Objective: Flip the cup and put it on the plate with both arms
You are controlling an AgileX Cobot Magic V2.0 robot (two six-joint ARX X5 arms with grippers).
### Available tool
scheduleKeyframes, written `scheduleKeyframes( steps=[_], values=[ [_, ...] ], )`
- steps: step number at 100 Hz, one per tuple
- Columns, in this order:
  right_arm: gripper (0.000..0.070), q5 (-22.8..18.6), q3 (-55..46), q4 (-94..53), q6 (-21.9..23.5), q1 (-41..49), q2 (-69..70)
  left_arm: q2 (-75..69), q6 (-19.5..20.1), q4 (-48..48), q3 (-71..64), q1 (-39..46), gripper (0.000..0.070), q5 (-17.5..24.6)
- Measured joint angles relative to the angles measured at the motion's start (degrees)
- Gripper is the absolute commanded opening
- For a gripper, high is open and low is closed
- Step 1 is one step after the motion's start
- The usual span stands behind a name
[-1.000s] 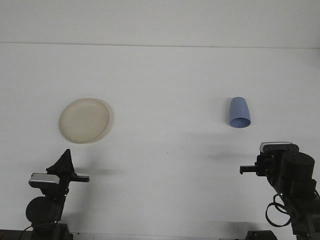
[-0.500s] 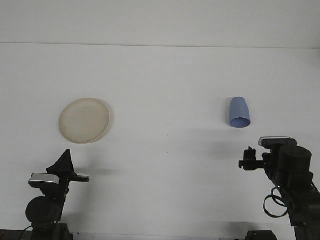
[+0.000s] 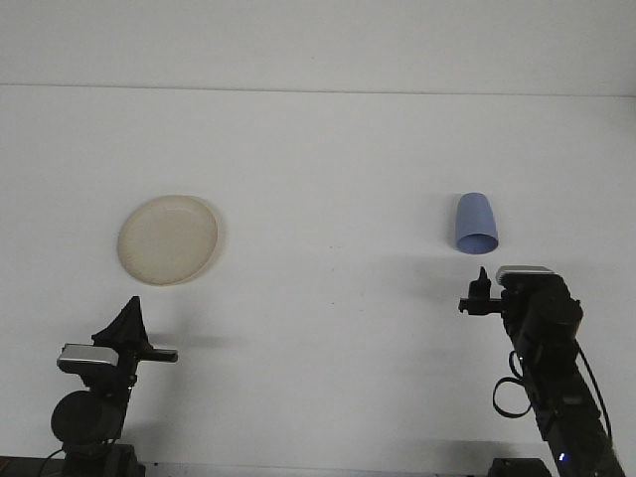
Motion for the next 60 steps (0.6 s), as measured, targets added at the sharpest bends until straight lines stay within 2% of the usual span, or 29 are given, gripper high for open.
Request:
scheduleKeyframes(
  steps=[16, 29, 49, 60],
  values=[
    [0.0508, -0.1, -6.2, 12.6, 0.0, -3.0, 4.9, 0.0, 0.0, 0.0, 0.0, 0.0, 0.0011, 0.0],
    [0.0508, -0.2, -6.6, 21.9, -1.0, -5.2, 11.5, 0.0, 0.0, 0.0, 0.0, 0.0, 0.0011, 0.0],
    [0.0508, -5.9, -6.6, 37.1, -1.7, -8.2, 22.6, 0.0, 0.0, 0.0, 0.0, 0.0, 0.0011, 0.0],
    [0.0508, -7.3, -6.3, 41.6, -1.8, -9.1, 28.2, 0.0, 0.0, 0.0, 0.0, 0.0, 0.0011, 0.0]
  ],
)
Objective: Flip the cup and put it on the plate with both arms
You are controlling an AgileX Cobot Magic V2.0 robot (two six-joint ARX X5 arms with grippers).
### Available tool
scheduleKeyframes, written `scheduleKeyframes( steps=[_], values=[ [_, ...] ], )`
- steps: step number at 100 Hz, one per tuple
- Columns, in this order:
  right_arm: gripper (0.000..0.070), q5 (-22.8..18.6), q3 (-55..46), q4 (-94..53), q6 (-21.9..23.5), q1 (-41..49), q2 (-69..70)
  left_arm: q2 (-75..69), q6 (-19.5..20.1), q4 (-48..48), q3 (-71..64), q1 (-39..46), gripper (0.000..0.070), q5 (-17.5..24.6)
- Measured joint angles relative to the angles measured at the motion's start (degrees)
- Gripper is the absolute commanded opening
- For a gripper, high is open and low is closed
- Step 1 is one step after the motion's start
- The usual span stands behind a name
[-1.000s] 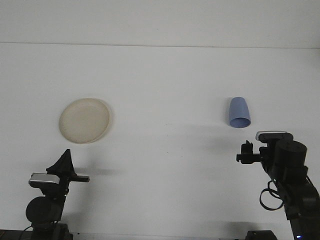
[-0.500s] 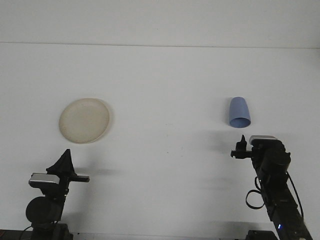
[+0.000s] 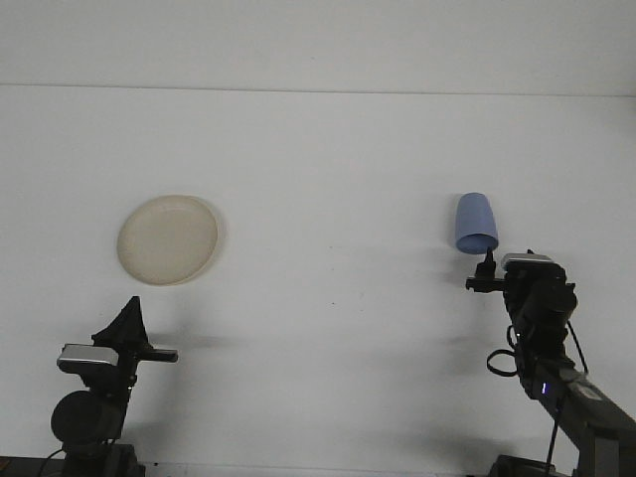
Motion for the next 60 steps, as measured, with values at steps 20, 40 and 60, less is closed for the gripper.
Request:
scheduleKeyframes(
  steps=[20, 40, 60],
  values=[
    [0.0508, -3.1, 2.8, 6.2, 0.0, -1.2, 9.4, 0.0, 0.0, 0.0, 0.0, 0.0, 0.0011, 0.0],
    [0.0508, -4.6, 8.1, 6.6, 0.0, -1.2, 15.2, 0.0, 0.0, 0.0, 0.0, 0.0, 0.0011, 0.0],
    [0.0423, -5.8, 11.8, 7.0, -0.3, -1.2, 19.3, 0.0, 0.0, 0.0, 0.0, 0.0, 0.0011, 0.0]
  ],
)
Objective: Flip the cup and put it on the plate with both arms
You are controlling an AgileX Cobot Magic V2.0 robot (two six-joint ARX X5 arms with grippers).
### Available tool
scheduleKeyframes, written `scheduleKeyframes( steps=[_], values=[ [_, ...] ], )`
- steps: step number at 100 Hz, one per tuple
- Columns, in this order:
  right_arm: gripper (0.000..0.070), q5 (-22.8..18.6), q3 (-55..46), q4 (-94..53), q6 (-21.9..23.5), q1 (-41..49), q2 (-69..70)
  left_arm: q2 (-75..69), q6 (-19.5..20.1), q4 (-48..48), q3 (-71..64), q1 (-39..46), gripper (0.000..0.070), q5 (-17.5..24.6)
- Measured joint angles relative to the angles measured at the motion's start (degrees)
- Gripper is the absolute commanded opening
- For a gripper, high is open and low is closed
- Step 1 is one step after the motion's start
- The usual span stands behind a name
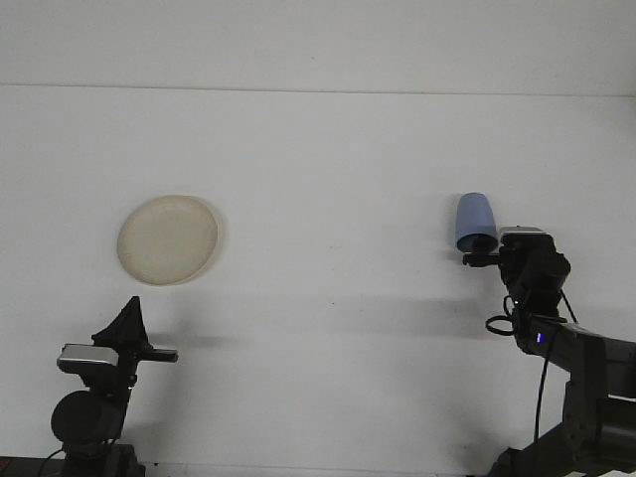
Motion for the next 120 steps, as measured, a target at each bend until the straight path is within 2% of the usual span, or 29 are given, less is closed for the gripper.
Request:
scheduleKeyframes(
  steps=[13, 26, 29, 52, 73, 91, 120],
  values=[
    [0.0265, -0.6, 1.0, 0.0, -0.9, 0.0, 1.8, 0.0, 0.0, 0.0, 0.0, 0.0, 0.0011, 0.0],
    [0.0035, -1.9, 1.1, 0.0, -1.5, 0.0, 2.4, 0.0, 0.0, 0.0, 0.0, 0.0, 0.0011, 0.0],
    [0.0004, -2.3, 1.1, 0.1, -1.7, 0.0, 2.4, 0.0, 0.0, 0.0, 0.0, 0.0, 0.0011, 0.0],
    [0.0001, -3.3, 1.2, 1.1, -1.9, 0.0, 2.2, 0.0, 0.0, 0.0, 0.0, 0.0, 0.0011, 0.0],
    [0.0001, -2.9, 1.2, -7.3, -1.9, 0.7, -5.8, 0.0, 0.0, 0.0, 0.0, 0.0, 0.0011, 0.0],
    [0.0001, 0.0, 1.2, -18.5, -1.9, 2.8, -19.8, 0.0, 0.0, 0.0, 0.0, 0.0, 0.0011, 0.0],
    [0.0001, 6.4, 1.2, -44.5, -0.7, 10.3, -45.0, 0.0, 0.0, 0.0, 0.0, 0.0, 0.0011, 0.0]
  ],
)
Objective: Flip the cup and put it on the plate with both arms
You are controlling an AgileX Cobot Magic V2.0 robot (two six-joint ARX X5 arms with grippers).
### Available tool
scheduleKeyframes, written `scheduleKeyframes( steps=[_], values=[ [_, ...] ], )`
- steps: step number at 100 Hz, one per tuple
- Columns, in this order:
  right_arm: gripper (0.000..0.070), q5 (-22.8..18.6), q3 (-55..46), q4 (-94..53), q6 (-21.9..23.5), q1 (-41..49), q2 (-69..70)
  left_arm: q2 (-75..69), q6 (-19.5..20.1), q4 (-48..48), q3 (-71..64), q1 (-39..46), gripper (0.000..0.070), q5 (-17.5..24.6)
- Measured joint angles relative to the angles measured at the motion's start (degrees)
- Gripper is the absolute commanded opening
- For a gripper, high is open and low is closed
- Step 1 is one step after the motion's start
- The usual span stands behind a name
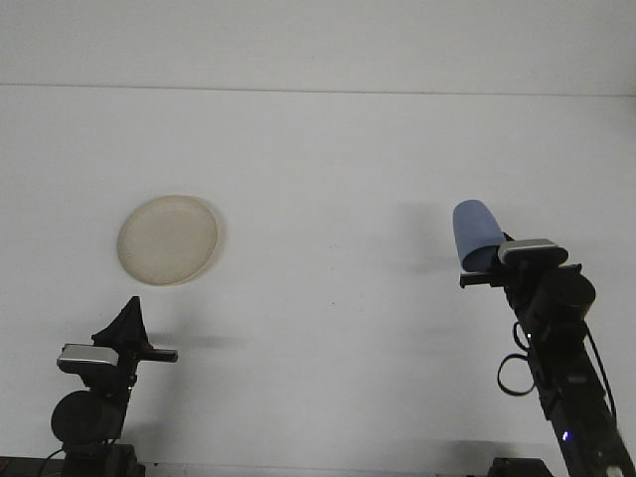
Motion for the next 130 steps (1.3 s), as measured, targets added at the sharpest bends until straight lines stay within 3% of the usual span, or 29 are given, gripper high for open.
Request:
scheduleKeyframes(
  steps=[22, 43, 74, 130],
  values=[
    [0.0001, 1.0, 4.2, -20.1, 4.3, 6.6, -11.1, 0.0, 0.0, 0.0, 0.0, 0.0, 0.0011, 0.0],
    [0.0001, 2.3, 14.6, -41.1, 6.9, 13.2, -9.2, 0.0, 0.0, 0.0, 0.0, 0.0, 0.0011, 0.0],
    [0.0001, 2.1, 35.1, -64.8, 9.9, 23.7, 7.8, 0.0, 0.0, 0.0, 0.0, 0.0, 0.0011, 0.0],
    [0.0002, 2.1, 53.8, -75.5, 6.3, 38.8, 40.7, 0.0, 0.0, 0.0, 0.0, 0.0, 0.0011, 0.0]
  ],
)
